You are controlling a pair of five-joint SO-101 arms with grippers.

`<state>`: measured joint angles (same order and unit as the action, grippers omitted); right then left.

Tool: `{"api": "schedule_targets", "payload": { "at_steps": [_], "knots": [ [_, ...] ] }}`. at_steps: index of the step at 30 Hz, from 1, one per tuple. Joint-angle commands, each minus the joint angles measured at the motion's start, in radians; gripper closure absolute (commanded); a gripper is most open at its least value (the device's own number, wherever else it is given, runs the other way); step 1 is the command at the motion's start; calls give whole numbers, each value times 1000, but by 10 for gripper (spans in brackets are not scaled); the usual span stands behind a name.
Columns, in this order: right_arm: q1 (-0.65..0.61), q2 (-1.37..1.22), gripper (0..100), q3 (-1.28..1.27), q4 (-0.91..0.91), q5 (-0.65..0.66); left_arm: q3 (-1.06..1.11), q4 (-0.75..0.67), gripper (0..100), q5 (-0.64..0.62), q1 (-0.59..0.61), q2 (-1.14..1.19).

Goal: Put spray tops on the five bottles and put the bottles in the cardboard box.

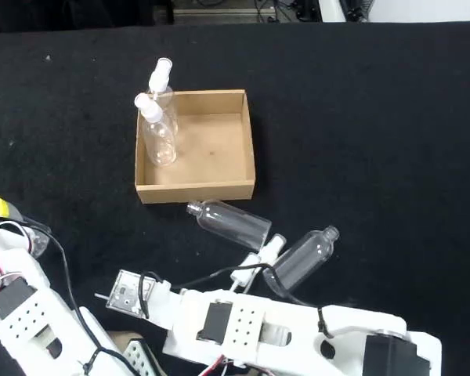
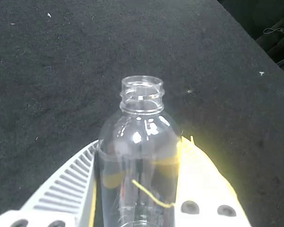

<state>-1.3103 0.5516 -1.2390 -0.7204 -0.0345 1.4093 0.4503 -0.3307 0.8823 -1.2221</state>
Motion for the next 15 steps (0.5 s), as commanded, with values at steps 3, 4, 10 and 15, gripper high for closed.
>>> {"api": "schedule_targets", "payload": {
  "at_steps": [3, 4, 10, 15],
  "knots": [
    [-9, 4, 988, -2, 21, 81, -15, -23, 970, -8, 12, -25],
    [0, 5, 988, 1, 8, 101, -13, -23, 970, -8, 12, -25],
    [173, 76, 988, 131, -235, 118, -2, -23, 970, -14, 2, -25],
    [315, 260, 987, 326, -575, 219, 1, -23, 970, -12, -58, -25]
  ]
}}
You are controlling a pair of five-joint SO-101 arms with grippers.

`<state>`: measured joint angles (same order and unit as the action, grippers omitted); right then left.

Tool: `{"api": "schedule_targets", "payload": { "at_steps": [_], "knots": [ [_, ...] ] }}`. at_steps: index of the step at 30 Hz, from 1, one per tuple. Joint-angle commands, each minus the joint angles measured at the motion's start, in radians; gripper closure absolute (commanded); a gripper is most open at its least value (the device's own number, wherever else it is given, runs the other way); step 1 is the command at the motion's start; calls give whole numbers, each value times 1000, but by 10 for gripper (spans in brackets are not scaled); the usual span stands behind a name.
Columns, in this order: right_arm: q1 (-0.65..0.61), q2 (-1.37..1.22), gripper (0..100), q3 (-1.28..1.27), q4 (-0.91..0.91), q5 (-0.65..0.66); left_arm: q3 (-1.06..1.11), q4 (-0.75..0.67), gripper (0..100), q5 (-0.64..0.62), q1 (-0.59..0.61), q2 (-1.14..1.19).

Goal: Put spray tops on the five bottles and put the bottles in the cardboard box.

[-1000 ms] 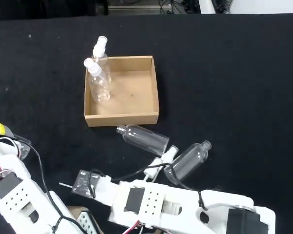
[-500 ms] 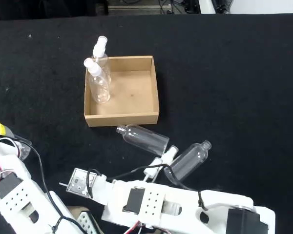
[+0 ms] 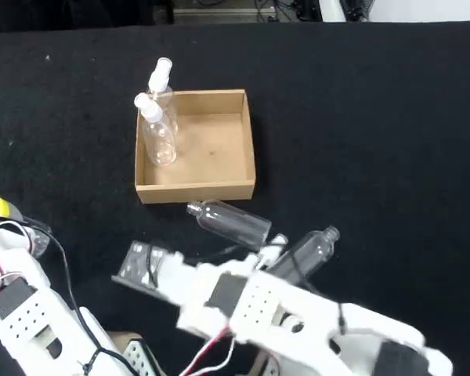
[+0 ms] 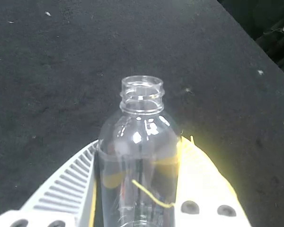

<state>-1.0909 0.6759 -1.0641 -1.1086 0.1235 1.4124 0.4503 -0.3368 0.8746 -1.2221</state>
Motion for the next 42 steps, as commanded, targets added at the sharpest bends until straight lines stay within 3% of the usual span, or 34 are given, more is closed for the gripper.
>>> {"api": "schedule_targets", "payload": {
  "at_steps": [1, 4, 13, 19, 28, 34, 42],
  "knots": [
    [138, 180, 987, 191, -238, 84, 4, -23, 970, -5, -61, -25],
    [333, 302, 987, 286, -324, 129, 24, -23, 970, -6, -93, -25],
    [1148, 383, 987, 323, -330, 250, 51, -23, 967, -5, -240, -25],
    [1464, 300, 987, 268, -167, 241, 48, -25, 967, -2, -286, -25],
    [1611, -64, 986, 223, 127, -66, 50, -25, 967, -2, -260, -25],
    [1603, -170, 986, 231, 273, -209, 50, -25, 967, -2, -260, -25],
    [1548, -177, 986, 421, 279, -284, 50, -25, 967, -2, -263, -25]
  ]
}}
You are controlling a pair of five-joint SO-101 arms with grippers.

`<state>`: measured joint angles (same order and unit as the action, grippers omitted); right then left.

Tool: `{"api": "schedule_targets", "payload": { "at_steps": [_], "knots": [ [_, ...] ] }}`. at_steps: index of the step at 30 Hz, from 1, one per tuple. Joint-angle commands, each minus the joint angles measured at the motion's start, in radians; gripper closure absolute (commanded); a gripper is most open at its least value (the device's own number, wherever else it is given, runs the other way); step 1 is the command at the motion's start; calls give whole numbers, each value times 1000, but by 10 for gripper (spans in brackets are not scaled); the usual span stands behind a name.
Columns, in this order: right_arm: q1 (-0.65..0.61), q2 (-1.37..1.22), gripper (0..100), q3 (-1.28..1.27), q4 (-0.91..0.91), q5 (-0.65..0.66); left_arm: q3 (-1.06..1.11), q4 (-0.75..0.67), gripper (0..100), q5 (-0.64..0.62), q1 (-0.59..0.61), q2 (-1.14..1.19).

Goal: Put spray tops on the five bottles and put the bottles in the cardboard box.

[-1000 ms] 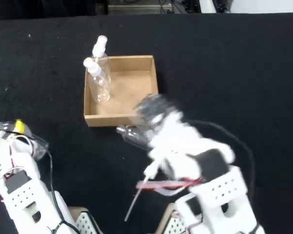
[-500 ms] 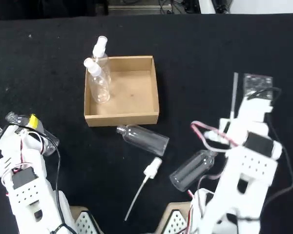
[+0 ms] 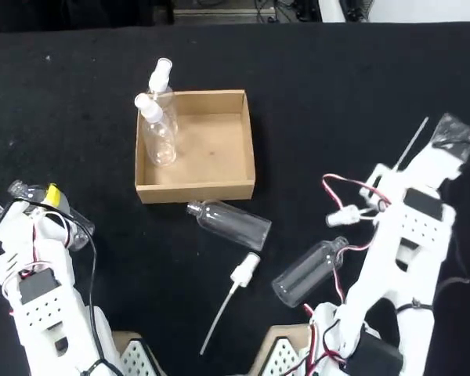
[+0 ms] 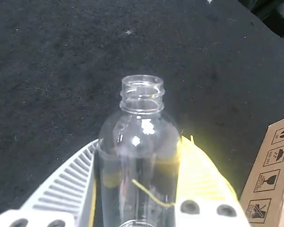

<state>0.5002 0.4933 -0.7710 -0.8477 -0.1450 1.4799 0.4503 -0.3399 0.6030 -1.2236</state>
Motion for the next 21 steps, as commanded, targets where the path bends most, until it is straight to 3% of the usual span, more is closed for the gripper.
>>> {"api": "schedule_targets", "payload": {
  "at_steps": [1, 9, 16, 21],
  "knots": [
    [-55, 5, 986, 157, 18, -15, -18, -25, 967, 2, 10, -23],
    [-87, -1, 986, 349, -118, -15, -18, -25, 967, 2, 10, -23],
    [29, -1, 986, 435, -124, -15, -19, -25, 967, 2, 5, -23],
    [43, -1, 986, 455, -132, -9, -21, -25, 967, 2, 8, -23]
  ]
}}
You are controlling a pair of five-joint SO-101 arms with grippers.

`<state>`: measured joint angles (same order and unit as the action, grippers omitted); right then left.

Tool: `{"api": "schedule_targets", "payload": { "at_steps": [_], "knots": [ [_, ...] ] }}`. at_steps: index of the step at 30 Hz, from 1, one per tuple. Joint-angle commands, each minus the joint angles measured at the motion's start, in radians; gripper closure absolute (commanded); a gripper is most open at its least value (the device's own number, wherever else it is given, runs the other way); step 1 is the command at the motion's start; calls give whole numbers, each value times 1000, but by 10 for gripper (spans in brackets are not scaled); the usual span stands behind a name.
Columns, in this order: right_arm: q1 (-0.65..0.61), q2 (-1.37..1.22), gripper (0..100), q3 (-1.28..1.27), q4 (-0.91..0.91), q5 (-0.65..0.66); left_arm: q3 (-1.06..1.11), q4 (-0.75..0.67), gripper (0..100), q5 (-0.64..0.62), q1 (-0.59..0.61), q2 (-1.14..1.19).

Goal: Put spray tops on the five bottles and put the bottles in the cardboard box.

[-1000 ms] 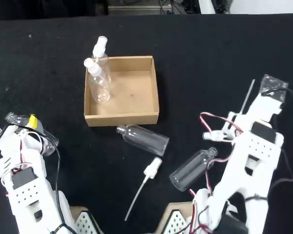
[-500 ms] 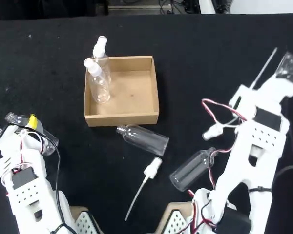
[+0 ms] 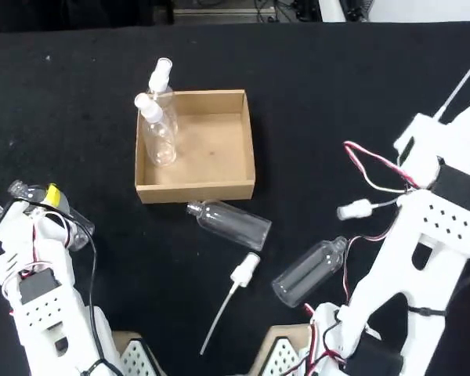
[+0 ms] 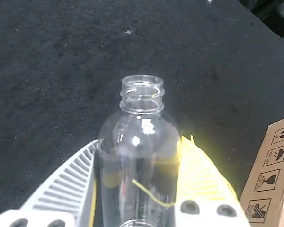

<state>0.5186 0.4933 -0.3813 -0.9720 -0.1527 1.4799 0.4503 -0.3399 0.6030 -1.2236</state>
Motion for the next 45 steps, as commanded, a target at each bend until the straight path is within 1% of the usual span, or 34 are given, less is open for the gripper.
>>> {"api": "schedule_targets", "payload": {
  "at_steps": [1, 4, 7, 11, 16, 18, 20, 23, 25, 27, 31, 33, 39, 42, 45],
  "knots": [
    [25, -2, 986, 51, -15, 0, -21, -25, 967, 2, 10, -23],
    [31, -1, 985, -38, -40, 2, -19, -25, 967, 2, 10, -23],
    [107, -1, 982, -188, -28, -2, -19, -25, 967, 2, 12, -23],
    [189, -1, 918, -427, 89, -8, -21, -25, 967, 2, 8, -23],
    [256, -1, 916, -650, 250, 0, -22, -25, 967, 2, 10, -23],
    [249, -1, 910, -699, 278, 2, -22, -25, 967, 2, 10, -23],
    [209, -1, 867, -719, 262, 28, -21, -25, 967, 2, 10, -23],
    [157, 4, 743, -713, 187, 138, -21, -25, 967, 2, 10, -23],
    [124, 5, 680, -685, 135, 209, -19, -25, 967, 2, 10, -23],
    [121, 5, 658, -634, 78, 327, -19, -25, 967, 2, 12, -23],
    [153, 5, 674, -495, -20, 608, -19, -25, 967, 2, 12, -23],
    [176, 4, 681, -437, -37, 816, -19, -25, 967, 2, 12, -23],
    [256, -2, 680, -409, -34, 1570, -19, -25, 967, 2, 12, -23],
    [302, -2, 680, -409, -34, 1827, -19, -25, 967, 2, 12, -23],
    [327, -4, 680, -420, -34, 2016, -19, -25, 967, 2, 12, -23]
  ]
}}
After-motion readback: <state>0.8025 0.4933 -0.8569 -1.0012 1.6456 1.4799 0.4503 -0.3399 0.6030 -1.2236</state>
